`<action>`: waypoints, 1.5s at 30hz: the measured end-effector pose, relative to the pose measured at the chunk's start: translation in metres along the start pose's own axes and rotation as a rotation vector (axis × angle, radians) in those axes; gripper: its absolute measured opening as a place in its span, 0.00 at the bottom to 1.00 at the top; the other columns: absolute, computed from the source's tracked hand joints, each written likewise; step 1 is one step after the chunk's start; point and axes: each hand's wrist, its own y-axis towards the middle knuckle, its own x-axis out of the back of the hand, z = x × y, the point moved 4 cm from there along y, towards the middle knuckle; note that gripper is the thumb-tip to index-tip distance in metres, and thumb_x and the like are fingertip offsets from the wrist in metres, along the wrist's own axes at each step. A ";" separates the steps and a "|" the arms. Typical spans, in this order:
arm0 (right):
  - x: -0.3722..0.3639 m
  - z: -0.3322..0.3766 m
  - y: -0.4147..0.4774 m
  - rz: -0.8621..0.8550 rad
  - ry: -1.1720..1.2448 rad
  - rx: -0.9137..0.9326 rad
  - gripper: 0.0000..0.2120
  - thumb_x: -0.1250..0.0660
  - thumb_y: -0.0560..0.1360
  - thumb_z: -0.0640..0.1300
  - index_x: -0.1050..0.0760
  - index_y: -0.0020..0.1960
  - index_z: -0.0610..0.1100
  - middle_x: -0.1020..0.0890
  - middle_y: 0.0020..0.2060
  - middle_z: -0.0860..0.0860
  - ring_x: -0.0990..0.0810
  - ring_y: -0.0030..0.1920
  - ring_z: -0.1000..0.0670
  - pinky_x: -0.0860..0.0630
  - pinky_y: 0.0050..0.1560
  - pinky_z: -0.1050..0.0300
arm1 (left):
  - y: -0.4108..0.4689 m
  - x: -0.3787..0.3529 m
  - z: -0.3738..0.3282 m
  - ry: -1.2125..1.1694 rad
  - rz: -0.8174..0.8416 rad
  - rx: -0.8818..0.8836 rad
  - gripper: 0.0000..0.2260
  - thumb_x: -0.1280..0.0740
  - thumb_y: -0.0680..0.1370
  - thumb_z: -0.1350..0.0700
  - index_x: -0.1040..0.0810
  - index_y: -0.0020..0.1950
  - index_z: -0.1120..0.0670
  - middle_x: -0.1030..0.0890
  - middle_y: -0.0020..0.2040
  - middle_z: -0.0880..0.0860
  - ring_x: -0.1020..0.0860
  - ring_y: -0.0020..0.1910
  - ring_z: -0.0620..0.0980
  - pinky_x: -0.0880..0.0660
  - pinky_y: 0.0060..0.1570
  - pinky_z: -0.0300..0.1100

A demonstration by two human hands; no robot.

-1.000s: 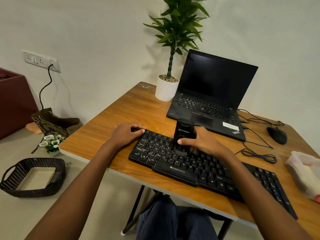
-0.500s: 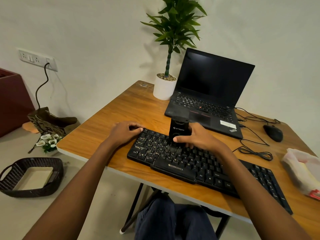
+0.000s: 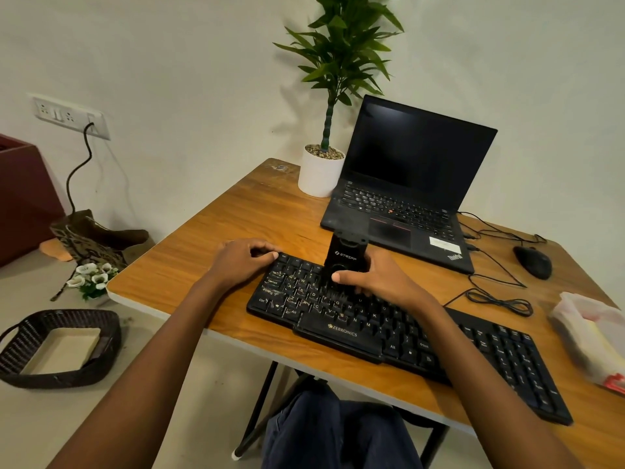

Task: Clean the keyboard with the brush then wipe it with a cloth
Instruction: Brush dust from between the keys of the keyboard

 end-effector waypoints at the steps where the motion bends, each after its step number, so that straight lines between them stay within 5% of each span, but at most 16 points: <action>1: 0.002 0.000 0.001 -0.010 -0.002 -0.009 0.10 0.29 0.72 0.42 0.29 0.47 0.50 0.21 0.38 0.53 0.24 0.29 0.62 0.30 0.29 0.70 | 0.000 0.000 0.000 -0.001 0.004 0.001 0.07 0.35 0.76 0.45 0.22 0.53 0.37 0.20 0.60 0.46 0.26 0.61 0.47 0.36 0.65 0.58; 6: -0.001 -0.001 0.006 -0.047 -0.054 0.001 0.11 0.29 0.71 0.44 0.29 0.50 0.50 0.21 0.42 0.56 0.22 0.41 0.57 0.26 0.38 0.70 | -0.002 0.000 -0.001 -0.021 0.015 -0.010 0.06 0.37 0.73 0.39 0.25 0.49 0.32 0.20 0.58 0.44 0.25 0.59 0.46 0.35 0.65 0.57; 11: 0.007 -0.007 0.001 -0.009 0.020 -0.053 0.09 0.29 0.71 0.43 0.29 0.45 0.49 0.20 0.35 0.52 0.24 0.26 0.60 0.28 0.27 0.66 | -0.002 0.001 -0.003 -0.039 0.001 -0.013 0.05 0.35 0.75 0.41 0.24 0.49 0.33 0.20 0.58 0.45 0.25 0.59 0.46 0.35 0.65 0.57; 16: -0.004 -0.001 0.003 -0.029 -0.037 0.033 0.10 0.30 0.72 0.43 0.30 0.46 0.53 0.22 0.38 0.55 0.24 0.30 0.66 0.30 0.30 0.72 | -0.003 0.001 -0.004 -0.044 -0.002 -0.007 0.06 0.34 0.77 0.47 0.24 0.49 0.34 0.20 0.59 0.45 0.25 0.59 0.46 0.35 0.65 0.57; 21: 0.008 -0.005 0.003 -0.010 -0.029 -0.033 0.09 0.29 0.72 0.44 0.29 0.46 0.50 0.21 0.36 0.52 0.23 0.30 0.55 0.28 0.29 0.65 | -0.002 0.001 -0.004 -0.015 -0.003 -0.007 0.08 0.34 0.77 0.47 0.21 0.54 0.40 0.21 0.60 0.46 0.26 0.60 0.47 0.36 0.65 0.56; 26: -0.004 0.000 0.003 0.020 0.004 0.023 0.11 0.30 0.72 0.41 0.30 0.47 0.52 0.22 0.39 0.53 0.23 0.30 0.62 0.27 0.30 0.68 | -0.003 0.001 -0.004 -0.008 -0.002 0.003 0.08 0.35 0.77 0.46 0.21 0.54 0.39 0.21 0.60 0.45 0.26 0.60 0.46 0.36 0.65 0.56; 30: 0.006 -0.002 0.001 0.010 0.014 -0.049 0.09 0.29 0.71 0.42 0.29 0.46 0.49 0.21 0.36 0.51 0.23 0.29 0.56 0.27 0.29 0.63 | -0.004 0.002 -0.005 0.001 -0.004 0.007 0.07 0.35 0.77 0.46 0.21 0.54 0.39 0.21 0.60 0.45 0.26 0.60 0.46 0.36 0.65 0.56; 45: -0.015 0.009 0.008 0.062 -0.019 0.040 0.10 0.30 0.72 0.40 0.29 0.49 0.49 0.21 0.39 0.54 0.23 0.31 0.64 0.28 0.31 0.70 | -0.005 0.003 -0.008 0.020 -0.023 0.012 0.08 0.35 0.77 0.46 0.21 0.55 0.40 0.21 0.60 0.45 0.27 0.61 0.45 0.38 0.67 0.55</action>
